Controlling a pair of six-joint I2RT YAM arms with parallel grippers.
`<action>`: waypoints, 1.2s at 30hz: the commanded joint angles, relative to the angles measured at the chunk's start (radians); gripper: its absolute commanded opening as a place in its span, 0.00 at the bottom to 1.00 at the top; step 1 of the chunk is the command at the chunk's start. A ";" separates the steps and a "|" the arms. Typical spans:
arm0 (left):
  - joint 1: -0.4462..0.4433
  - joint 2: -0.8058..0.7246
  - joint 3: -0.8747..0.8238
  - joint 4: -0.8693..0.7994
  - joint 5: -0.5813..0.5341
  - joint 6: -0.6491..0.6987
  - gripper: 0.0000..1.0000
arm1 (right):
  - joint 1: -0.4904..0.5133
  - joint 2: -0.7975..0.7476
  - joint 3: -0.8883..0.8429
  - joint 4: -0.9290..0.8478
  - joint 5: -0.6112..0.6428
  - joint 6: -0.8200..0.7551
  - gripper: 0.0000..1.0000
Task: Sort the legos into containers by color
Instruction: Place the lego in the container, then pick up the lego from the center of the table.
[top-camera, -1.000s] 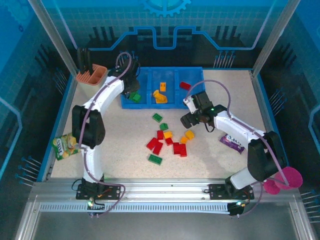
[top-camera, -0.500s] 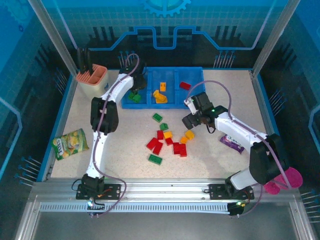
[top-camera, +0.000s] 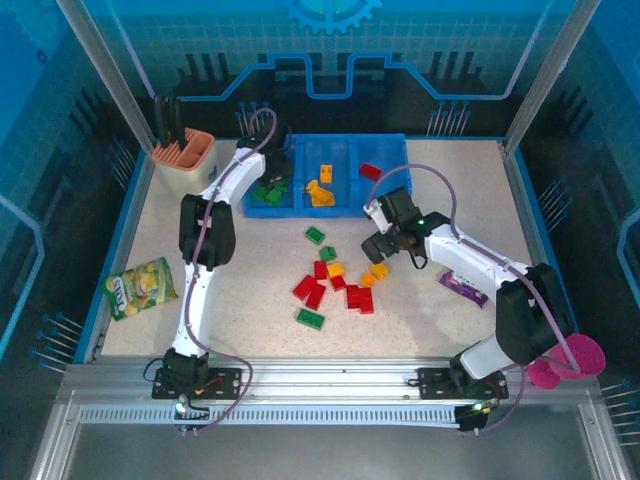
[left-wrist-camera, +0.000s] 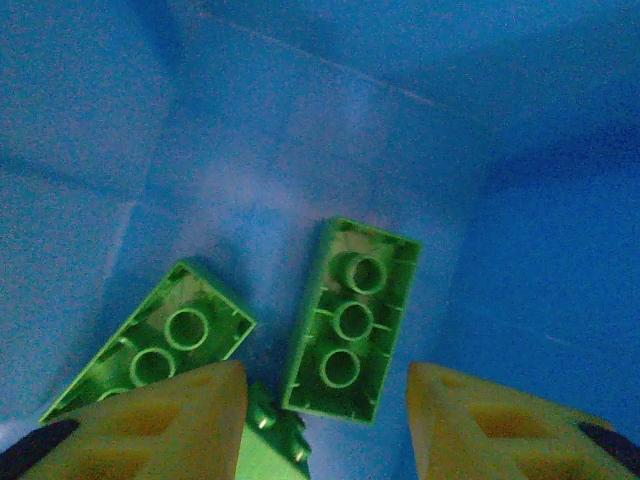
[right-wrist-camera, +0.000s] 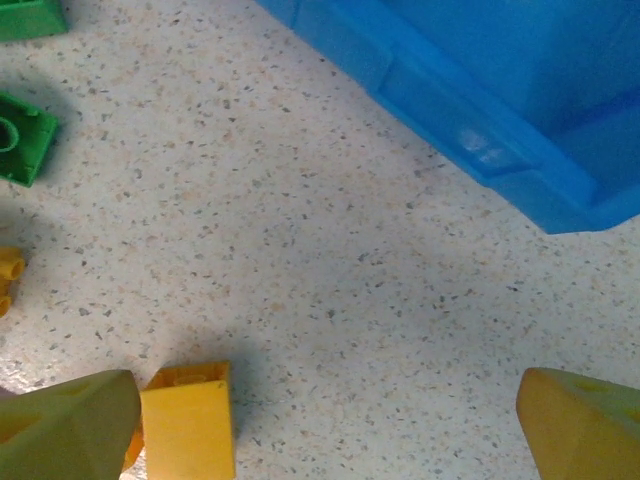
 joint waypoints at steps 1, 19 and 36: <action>0.007 -0.130 -0.039 0.006 0.012 0.002 0.47 | 0.030 0.011 0.022 -0.021 -0.005 0.012 0.98; -0.189 -0.665 -0.665 0.061 0.031 -0.096 0.51 | 0.027 0.019 0.116 -0.007 -0.006 -0.032 0.99; -0.326 -0.463 -0.687 0.116 0.081 -0.258 0.56 | -0.010 -0.013 0.097 0.066 -0.074 -0.049 0.99</action>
